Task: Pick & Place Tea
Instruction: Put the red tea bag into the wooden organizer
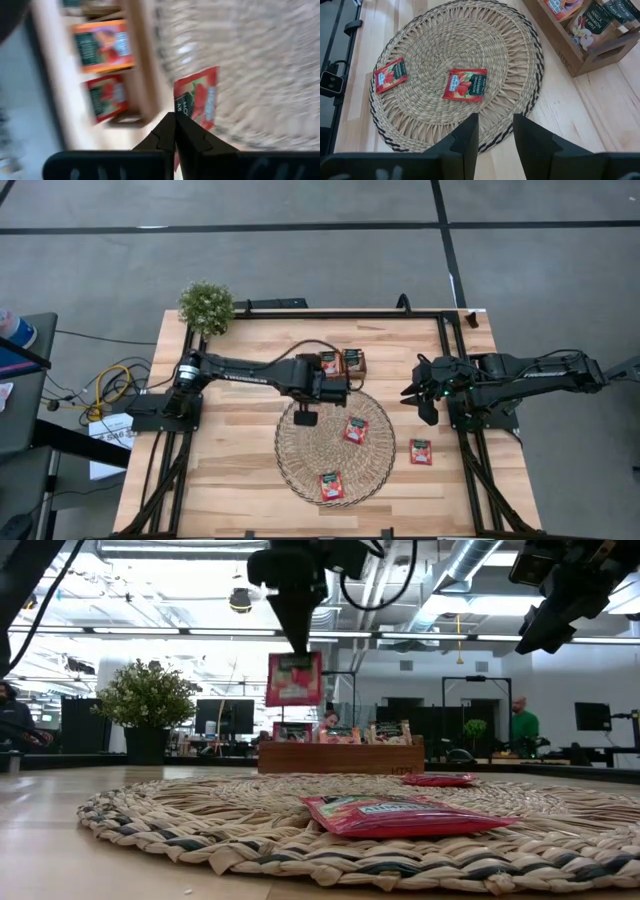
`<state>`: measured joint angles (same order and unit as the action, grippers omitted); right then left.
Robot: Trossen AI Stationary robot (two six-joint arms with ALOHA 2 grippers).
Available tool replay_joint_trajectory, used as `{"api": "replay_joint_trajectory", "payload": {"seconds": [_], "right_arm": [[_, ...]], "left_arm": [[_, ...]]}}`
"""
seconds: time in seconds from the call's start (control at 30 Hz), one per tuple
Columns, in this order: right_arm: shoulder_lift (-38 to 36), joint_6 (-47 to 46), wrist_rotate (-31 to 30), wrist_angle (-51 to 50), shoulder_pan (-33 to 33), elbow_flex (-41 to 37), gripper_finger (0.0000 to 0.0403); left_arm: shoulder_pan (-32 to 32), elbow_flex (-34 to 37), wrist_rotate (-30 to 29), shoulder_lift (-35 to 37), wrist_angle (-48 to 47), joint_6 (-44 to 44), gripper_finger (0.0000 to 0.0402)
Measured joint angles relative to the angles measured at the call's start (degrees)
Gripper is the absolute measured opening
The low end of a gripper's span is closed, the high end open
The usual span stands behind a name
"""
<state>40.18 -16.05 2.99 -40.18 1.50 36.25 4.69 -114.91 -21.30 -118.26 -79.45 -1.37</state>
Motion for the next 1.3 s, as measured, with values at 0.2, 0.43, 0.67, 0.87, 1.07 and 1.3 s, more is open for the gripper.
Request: {"api": "replay_joint_trajectory", "payload": {"seconds": [0.2, 0.43, 0.67, 0.87, 1.07, 1.3], "right_arm": [[0.0, 0.0, 0.01, 0.02, -0.01, 0.0, 0.0113], [0.0, -0.02, 0.0, 0.02, -0.02, 0.0, 0.0113], [0.0, 0.0, 0.01, 0.02, 0.0, 0.0, 0.0113], [0.0, 0.02, -0.01, 0.02, -0.01, 0.0, 0.0113], [0.0, 0.07, -0.01, 0.02, -0.01, 0.0, 0.0113], [0.0, 0.09, -0.01, 0.0, -0.02, 0.0, 0.0113]], "left_arm": [[-2.16, -4.7, -6.47, 0.09, -3.68, -3.96, 0.0], [-5.58, -5.53, -6.62, 0.04, -5.89, -3.95, 0.0], [-9.99, -5.53, -4.37, 0.04, -2.32, -2.78, 0.0], [-14.45, -2.69, -3.14, 0.0, 0.64, -2.02, 0.0], [-16.23, 4.15, -1.46, -0.02, 6.09, -3.68, 0.0], [-16.35, 10.23, -1.81, 0.02, 11.62, -5.57, 0.0]]}}
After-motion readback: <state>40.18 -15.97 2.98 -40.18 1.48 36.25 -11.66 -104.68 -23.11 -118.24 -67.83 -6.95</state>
